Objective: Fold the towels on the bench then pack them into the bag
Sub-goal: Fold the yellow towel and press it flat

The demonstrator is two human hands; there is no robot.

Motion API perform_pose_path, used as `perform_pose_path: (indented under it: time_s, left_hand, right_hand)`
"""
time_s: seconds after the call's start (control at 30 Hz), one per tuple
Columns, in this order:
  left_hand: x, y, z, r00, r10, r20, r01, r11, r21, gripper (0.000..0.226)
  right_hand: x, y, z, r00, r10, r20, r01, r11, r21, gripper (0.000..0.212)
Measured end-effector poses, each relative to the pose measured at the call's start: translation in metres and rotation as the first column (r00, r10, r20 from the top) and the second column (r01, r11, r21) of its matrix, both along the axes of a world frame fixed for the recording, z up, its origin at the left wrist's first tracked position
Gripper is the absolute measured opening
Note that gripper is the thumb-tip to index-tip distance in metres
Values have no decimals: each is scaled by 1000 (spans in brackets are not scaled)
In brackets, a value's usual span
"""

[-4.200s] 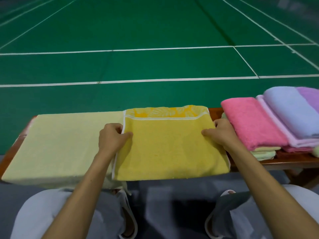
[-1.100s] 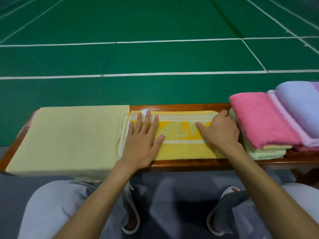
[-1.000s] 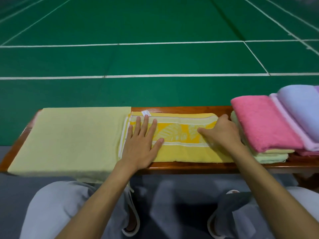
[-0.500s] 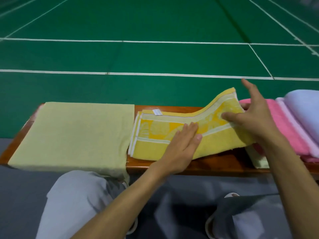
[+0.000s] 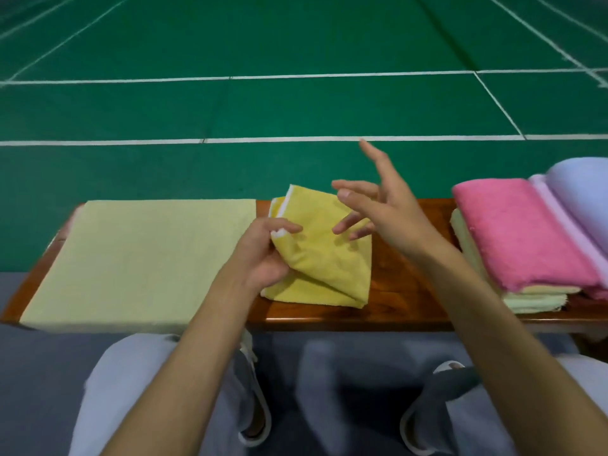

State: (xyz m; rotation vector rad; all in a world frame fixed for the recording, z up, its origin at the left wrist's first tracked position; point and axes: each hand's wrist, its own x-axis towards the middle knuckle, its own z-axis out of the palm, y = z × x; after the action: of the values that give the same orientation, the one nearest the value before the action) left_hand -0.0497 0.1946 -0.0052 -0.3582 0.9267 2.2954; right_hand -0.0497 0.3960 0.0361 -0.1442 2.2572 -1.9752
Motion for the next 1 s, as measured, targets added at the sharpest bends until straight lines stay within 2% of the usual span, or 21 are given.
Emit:
perform_pose_path:
  time_s: [0.17,0.27,0.33,0.4,0.47,0.53,0.57,0.6,0.63,0.67,0.7,0.73,0.8,0.83,0.9,0.93,1.0]
  left_hand:
    - [10,-8,-15,996,-15,88,22,997,-73,62]
    - [12,-18,-21,997,-38,71,40,999,-30,89]
    - [12,-27,-19,996,-71,46,72,997,-23,104]
    - [13,-37,-14,993,-117,27,119,989,-90,106]
    - [13,-48,-7,985,-171,-3,163,945,-283,90]
    - [15,-57,2,980,-192,-59,125,812,-570,83]
    - [16,-60,3,980,-172,-100,49,700,-713,82]
    - [17,-62,1,976,-139,-169,-71,532,-844,79]
    - [20,-59,1,950,-111,-291,-243,320,-916,71]
    - [20,-53,1,878,-155,-453,-437,129,-890,64]
    - [18,-43,0,762,-278,-586,-607,11,-795,59]
    - [13,-29,-3,633,-431,-643,-714,-5,-700,56]
    - [2,-2,-17,456,-717,-527,-732,34,-680,60]
    - [0,10,-27,429,-807,-406,-688,-1,-726,64]
    - [4,22,-52,453,-867,-206,-606,-131,-784,70]
    - [9,22,-62,472,-867,-159,-589,-176,-789,71]
    - [19,12,-74,485,-865,-129,-592,-215,-777,71]
  right_hand:
    - [-1,16,-26,991,-136,3,135,988,81,76]
    - [7,16,-43,988,-153,-9,151,966,211,85]
    - [12,17,-52,989,-143,-29,145,940,310,82]
    - [17,16,-57,991,-106,-83,132,884,448,74]
    - [20,16,-62,983,-77,-165,158,816,557,73]
    - [19,14,-65,966,-59,-250,207,758,618,73]
    - [18,13,-68,960,-45,-276,219,736,641,72]
    - [17,10,-69,957,-29,-289,221,721,657,71]
    - [15,6,-70,956,-17,-293,216,717,663,69]
    - [14,3,-70,959,-5,-284,201,720,664,68]
    - [12,-1,-71,965,16,-261,168,725,668,67]
    - [12,-5,-74,971,63,-231,115,722,682,67]
    - [13,-16,-83,957,217,-194,14,629,777,68]
    - [15,-20,-89,939,290,-183,-4,542,840,70]
    - [21,-24,-100,919,364,-153,-2,391,920,73]
    - [22,-23,-103,917,372,-147,4,360,933,73]
    - [23,-17,-106,918,368,-148,7,357,934,74]
